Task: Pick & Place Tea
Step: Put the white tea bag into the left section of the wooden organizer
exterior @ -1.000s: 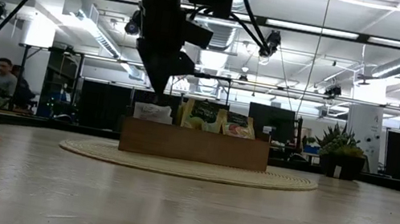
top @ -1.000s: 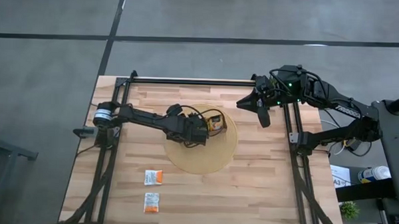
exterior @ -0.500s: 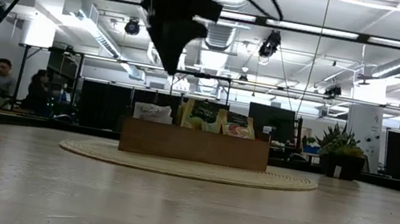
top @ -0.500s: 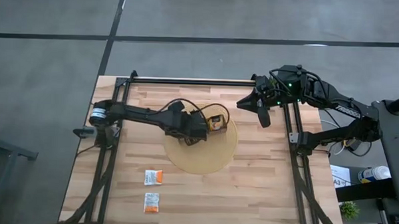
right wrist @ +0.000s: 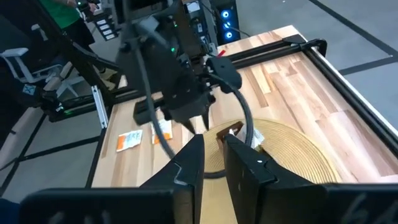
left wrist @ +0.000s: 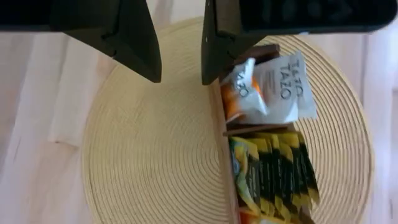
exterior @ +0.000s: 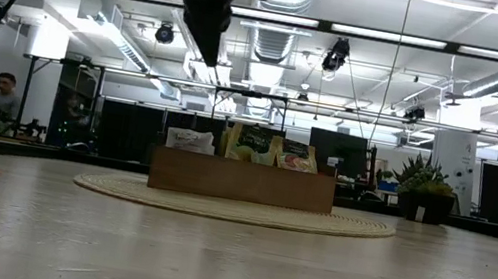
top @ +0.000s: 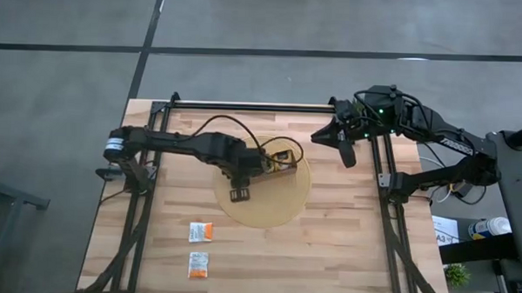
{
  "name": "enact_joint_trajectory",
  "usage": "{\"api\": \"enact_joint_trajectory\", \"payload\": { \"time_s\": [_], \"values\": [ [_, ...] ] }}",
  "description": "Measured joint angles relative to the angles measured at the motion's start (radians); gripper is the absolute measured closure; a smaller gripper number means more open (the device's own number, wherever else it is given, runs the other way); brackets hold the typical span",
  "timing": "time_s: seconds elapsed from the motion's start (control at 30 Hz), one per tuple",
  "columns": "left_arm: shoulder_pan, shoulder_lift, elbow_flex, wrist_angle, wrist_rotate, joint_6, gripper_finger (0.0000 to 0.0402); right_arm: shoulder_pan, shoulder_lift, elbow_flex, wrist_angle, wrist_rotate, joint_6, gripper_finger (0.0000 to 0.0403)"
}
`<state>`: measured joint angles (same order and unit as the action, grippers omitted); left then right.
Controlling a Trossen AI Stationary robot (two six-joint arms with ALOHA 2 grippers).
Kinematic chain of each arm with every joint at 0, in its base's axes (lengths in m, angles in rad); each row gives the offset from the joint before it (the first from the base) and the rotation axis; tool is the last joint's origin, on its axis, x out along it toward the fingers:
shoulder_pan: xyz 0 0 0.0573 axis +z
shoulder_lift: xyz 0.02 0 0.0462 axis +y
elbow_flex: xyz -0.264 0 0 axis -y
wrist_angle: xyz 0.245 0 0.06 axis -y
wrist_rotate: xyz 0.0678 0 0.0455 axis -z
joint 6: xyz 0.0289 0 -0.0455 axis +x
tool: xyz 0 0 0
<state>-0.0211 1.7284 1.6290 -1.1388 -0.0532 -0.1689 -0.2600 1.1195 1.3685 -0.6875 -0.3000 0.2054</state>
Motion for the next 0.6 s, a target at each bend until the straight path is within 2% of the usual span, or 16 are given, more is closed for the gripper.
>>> {"api": "enact_joint_trajectory", "payload": {
  "time_s": [0.17, 0.33, 0.53, 0.6],
  "values": [
    [0.0, -0.015, -0.057, 0.029, 0.003, 0.103, 0.0293, 0.0, -0.033, 0.0, -0.052, -0.023, 0.0, 0.0346],
    [0.0, -0.045, -0.179, 0.12, 0.001, 0.173, 0.0293, 0.0, -0.08, 0.0, -0.104, -0.019, -0.005, 0.0346],
    [0.005, -0.089, -0.303, 0.259, -0.156, 0.198, 0.0293, 0.0, -0.132, -0.002, -0.113, -0.013, -0.025, 0.0346],
    [0.015, -0.099, -0.33, 0.294, -0.164, 0.198, 0.0293, 0.0, -0.143, -0.002, -0.12, -0.011, -0.037, 0.0346]
  ]
}}
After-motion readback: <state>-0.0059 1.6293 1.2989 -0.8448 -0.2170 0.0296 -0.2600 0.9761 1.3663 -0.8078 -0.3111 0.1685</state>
